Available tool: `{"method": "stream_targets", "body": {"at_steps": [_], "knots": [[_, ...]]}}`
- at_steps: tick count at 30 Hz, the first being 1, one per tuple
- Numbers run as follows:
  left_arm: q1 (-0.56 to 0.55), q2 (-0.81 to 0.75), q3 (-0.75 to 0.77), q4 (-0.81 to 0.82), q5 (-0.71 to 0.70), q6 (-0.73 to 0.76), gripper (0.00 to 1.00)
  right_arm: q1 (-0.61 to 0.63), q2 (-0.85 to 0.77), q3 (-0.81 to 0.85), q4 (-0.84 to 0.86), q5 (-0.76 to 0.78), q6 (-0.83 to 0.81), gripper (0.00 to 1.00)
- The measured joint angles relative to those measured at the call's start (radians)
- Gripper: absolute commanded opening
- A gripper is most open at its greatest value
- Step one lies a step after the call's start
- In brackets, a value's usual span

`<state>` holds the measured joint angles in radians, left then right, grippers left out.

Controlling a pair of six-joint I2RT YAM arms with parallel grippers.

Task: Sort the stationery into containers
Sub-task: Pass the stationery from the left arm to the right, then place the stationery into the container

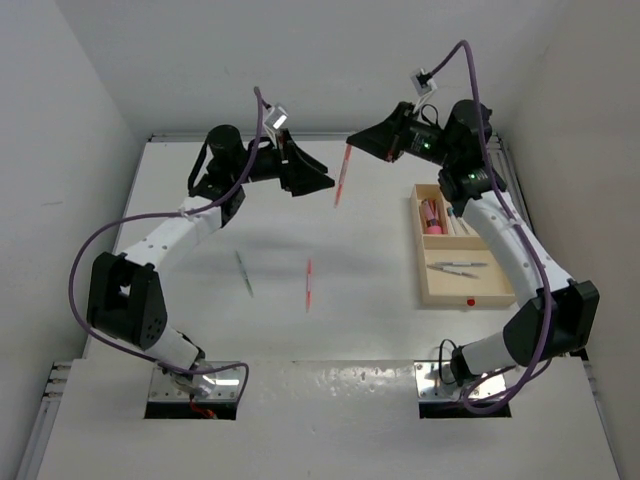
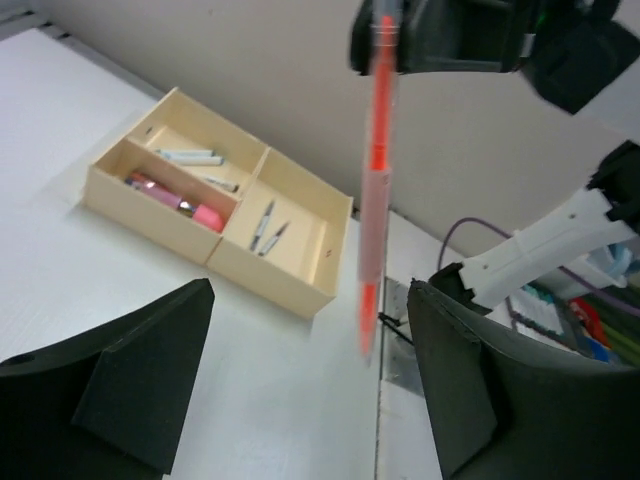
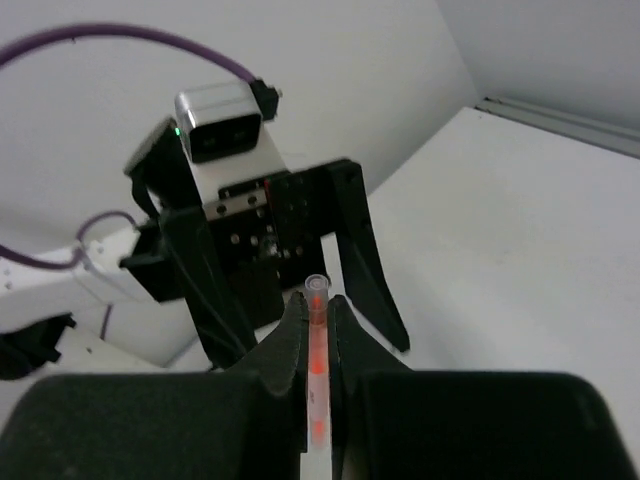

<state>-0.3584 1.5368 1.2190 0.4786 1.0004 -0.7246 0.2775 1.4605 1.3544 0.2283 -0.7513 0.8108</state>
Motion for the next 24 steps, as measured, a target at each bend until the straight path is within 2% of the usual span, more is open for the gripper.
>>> {"method": "stream_targets", "body": {"at_steps": [2, 3, 4, 7, 9, 12, 16, 21, 24], "knots": [[0.017, 0.001, 0.014, -0.078, -0.009, 0.053, 0.88, -0.024, -0.011, 0.0, -0.055, -0.023, -0.06, 0.0], [0.032, 0.003, 0.02, -0.108, -0.01, 0.075, 0.94, -0.042, -0.018, 0.0, -0.088, -0.037, -0.099, 0.0], [0.049, 0.006, 0.024, -0.132, -0.01, 0.097, 0.96, -0.064, -0.03, 0.0, -0.133, -0.047, -0.146, 0.0], [0.114, 0.031, 0.043, -0.237, -0.005, 0.177, 0.98, -0.166, -0.069, 0.025, -0.338, -0.1, -0.384, 0.0], [0.145, 0.049, 0.055, -0.333, -0.011, 0.259, 0.98, -0.23, -0.085, 0.067, -0.532, -0.117, -0.626, 0.0], [0.155, 0.053, 0.055, -0.478, -0.035, 0.39, 0.97, -0.3, -0.13, 0.09, -0.844, -0.084, -1.115, 0.0], [0.106, 0.053, 0.055, -0.613, -0.074, 0.56, 0.96, -0.37, -0.186, -0.01, -1.128, -0.003, -1.617, 0.0], [-0.009, 0.053, 0.052, -0.787, -0.199, 0.781, 0.94, -0.447, -0.161, -0.206, -1.254, 0.106, -1.981, 0.0], [-0.071, 0.052, 0.027, -0.838, -0.298, 0.847, 0.94, -0.466, -0.16, -0.322, -1.255, 0.16, -2.104, 0.0]]}}
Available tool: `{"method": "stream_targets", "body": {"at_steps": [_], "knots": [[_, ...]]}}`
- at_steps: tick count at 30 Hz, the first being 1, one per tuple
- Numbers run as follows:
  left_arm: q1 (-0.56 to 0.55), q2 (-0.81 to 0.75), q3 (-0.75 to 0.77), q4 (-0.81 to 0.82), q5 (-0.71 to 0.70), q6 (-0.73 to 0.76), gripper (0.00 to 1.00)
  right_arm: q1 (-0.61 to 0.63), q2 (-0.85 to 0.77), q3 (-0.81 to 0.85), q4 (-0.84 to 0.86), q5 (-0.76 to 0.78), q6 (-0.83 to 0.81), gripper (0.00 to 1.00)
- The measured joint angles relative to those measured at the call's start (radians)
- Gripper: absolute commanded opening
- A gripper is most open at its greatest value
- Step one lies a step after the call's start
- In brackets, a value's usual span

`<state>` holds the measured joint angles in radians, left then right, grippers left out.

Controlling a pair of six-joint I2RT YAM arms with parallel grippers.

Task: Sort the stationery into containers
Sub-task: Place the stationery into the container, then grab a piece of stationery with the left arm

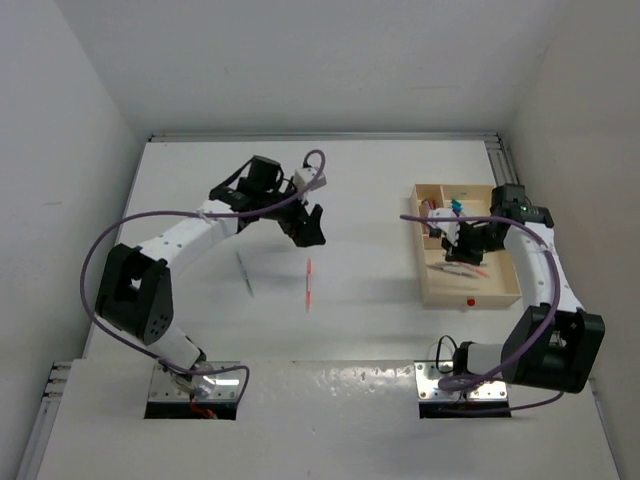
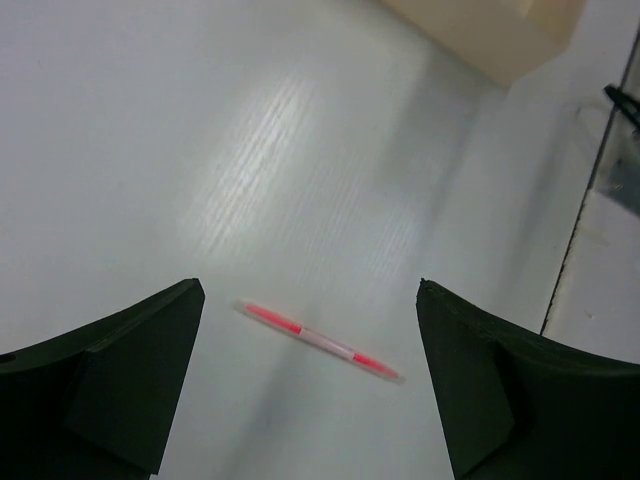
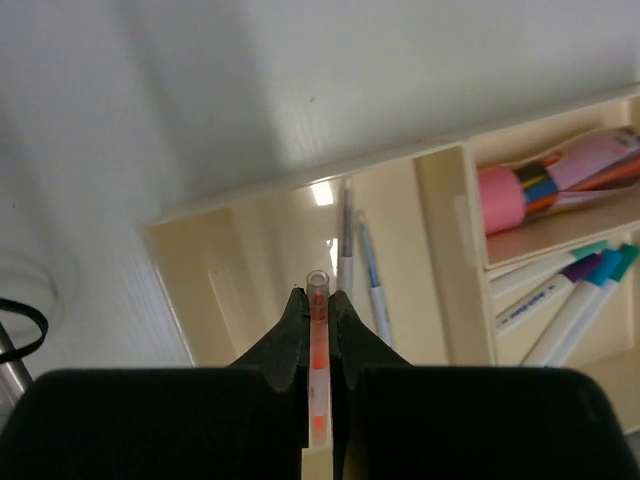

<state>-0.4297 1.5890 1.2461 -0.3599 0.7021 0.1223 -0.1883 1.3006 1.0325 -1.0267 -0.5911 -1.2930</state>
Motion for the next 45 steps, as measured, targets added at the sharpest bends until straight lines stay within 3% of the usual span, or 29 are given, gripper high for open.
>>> {"method": "stream_targets", "body": {"at_steps": [3, 7, 10, 11, 15, 24, 31, 38, 45], "knots": [[-0.054, -0.001, -0.064, -0.029, -0.114, -0.006, 0.93, -0.005, 0.002, -0.079, 0.009, 0.045, -0.098, 0.0], [-0.1, 0.002, -0.118, -0.069, -0.271, -0.081, 0.84, -0.005, 0.003, -0.161, 0.061, 0.087, -0.173, 0.03], [-0.117, 0.025, -0.119, -0.067, -0.381, -0.163, 0.8, -0.005, 0.003, -0.206, 0.106, 0.113, -0.201, 0.3], [-0.122, 0.04, -0.113, -0.069, -0.411, -0.186, 0.79, -0.005, 0.003, -0.21, 0.113, 0.12, -0.203, 0.44], [-0.127, 0.134, -0.083, -0.071, -0.506, -0.273, 0.72, -0.004, 0.002, -0.205, 0.134, 0.13, -0.195, 0.56], [-0.161, 0.27, -0.059, -0.082, -0.542, -0.399, 0.57, 0.008, -0.052, -0.053, 0.109, 0.059, 0.0, 0.59], [-0.232, 0.31, -0.025, -0.086, -0.63, -0.474, 0.45, 0.036, -0.12, -0.045, 0.099, 0.019, 0.1, 0.59], [-0.243, 0.323, -0.021, -0.064, -0.675, -0.527, 0.0, 0.04, -0.12, -0.03, 0.096, -0.021, 0.226, 0.6], [-0.185, 0.324, -0.014, -0.051, -0.635, -0.531, 0.0, 0.049, -0.147, 0.021, 0.175, -0.169, 0.544, 0.63]]}}
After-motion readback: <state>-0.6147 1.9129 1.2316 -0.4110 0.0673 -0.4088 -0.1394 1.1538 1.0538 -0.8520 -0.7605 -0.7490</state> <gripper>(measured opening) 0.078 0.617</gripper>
